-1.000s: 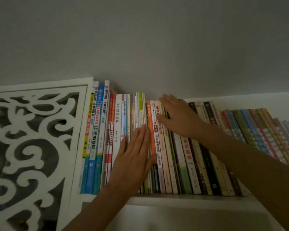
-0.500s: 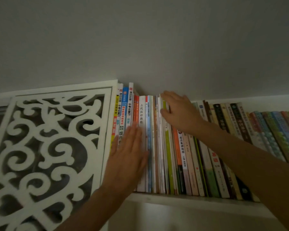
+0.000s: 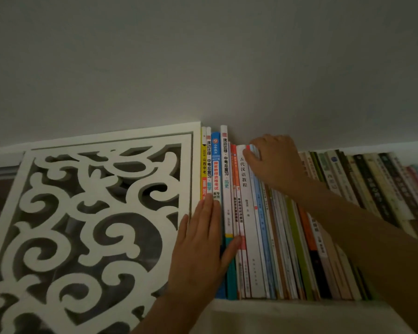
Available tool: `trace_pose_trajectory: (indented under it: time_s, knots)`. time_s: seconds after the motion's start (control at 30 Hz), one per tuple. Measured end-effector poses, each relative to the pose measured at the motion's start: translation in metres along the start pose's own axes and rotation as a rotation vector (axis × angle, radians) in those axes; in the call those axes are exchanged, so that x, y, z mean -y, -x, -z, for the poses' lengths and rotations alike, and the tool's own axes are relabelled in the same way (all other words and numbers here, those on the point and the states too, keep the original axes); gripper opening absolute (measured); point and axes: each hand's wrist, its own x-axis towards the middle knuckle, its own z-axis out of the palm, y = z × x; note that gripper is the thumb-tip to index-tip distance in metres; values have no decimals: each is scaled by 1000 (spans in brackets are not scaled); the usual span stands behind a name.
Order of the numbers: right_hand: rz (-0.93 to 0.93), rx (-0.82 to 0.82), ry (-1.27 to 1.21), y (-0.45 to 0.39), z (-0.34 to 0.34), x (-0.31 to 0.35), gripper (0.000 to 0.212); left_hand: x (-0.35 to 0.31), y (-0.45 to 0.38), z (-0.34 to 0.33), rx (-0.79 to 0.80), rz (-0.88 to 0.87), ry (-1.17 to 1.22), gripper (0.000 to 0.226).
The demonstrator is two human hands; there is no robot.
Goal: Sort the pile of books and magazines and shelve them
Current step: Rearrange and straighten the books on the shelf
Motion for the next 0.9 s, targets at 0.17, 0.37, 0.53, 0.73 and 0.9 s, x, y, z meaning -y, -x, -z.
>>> trace_pose_trajectory:
  time_s: [0.17,0.37,0.53,0.73,0.9]
  knots:
    - [56,88,-309,-31,-4,26,39,25,-10,23,-75,-117,121,73]
    - [-26,187,-524,-47,2,37,23,33,-15,23,38,-88,31,63]
    - [-20,64,-580,-38,28,42,23,22,-17,31,-71,-78,106,73]
    - [-26,80,-588,-32,45,50,25,-16,-8,22,-64,45,98,78]
    - [-121,157,-981,-15,50,58,52,-34,-5,20,-112,133,256,61]
